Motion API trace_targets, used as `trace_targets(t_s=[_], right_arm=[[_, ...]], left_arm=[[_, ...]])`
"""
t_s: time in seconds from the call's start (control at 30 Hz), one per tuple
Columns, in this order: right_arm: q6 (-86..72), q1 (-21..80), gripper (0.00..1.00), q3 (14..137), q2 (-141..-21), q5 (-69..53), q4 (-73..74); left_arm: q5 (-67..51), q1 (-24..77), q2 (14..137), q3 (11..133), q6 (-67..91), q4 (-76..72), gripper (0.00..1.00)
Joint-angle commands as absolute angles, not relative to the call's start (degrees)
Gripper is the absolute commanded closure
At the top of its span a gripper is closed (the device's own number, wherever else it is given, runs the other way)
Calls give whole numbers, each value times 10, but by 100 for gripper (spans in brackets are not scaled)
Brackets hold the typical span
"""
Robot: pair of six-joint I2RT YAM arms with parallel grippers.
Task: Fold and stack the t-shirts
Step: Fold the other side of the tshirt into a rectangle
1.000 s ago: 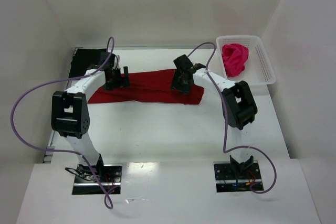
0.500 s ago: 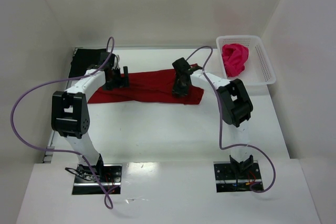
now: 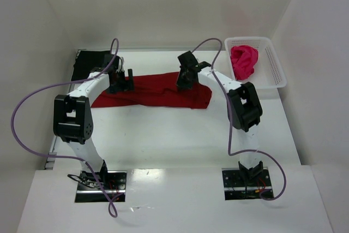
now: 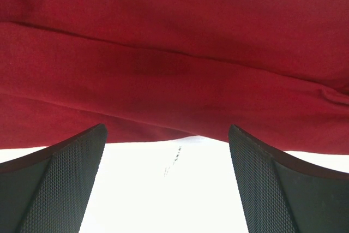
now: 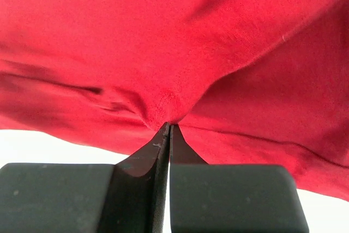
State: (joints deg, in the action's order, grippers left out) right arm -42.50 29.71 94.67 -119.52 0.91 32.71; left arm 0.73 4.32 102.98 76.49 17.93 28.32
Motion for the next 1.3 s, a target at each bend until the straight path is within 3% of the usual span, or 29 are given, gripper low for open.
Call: trace_targets(t_s=[0.0,0.27,0.4,0.43,0.47,0.5,0.53,0.57,0.6,0.7,0.9,1.03,1.1,1.13,1.27], right_arm=[[-414,287,100,1018,-1204,31,320],[-374,262,100,1187,-1330,31,364],[-361,262,99,1212,-1366,25,364],[-361,257,92,1206,-1366,25,351],[-361,257,79,1194,-1366,12,342],[-354,257,39,1188,-1366,4,333],[-354,251,28,1188,-1366,4,333],[-354,251,23,1173,-1360,-12,317],[-348,251,10,1168,-1353,-12,317],[-342,251,2,1142,-1318,-20,290],[-331,251,1,1053,-1208,15,245],[-320,251,5,999,-1160,46,245],[-315,251,13,973,-1137,51,245],[-315,251,17,965,-1129,51,245],[-328,251,72,886,-1083,75,237]], left_arm=[[11,45,1012,764,172,273,0],[11,45,1017,758,167,273,0],[16,45,1022,758,167,273,0],[16,45,1022,758,167,273,0],[16,45,1022,758,167,273,0],[16,45,1022,758,167,273,0],[16,45,1022,758,167,273,0],[16,45,1022,764,167,273,0],[16,45,1027,764,167,273,0],[16,45,1027,764,167,273,0],[11,45,1027,769,167,279,0],[16,45,1027,769,167,279,0],[21,45,1027,769,167,279,0],[37,45,1027,775,167,284,0],[101,45,1027,787,180,296,0]])
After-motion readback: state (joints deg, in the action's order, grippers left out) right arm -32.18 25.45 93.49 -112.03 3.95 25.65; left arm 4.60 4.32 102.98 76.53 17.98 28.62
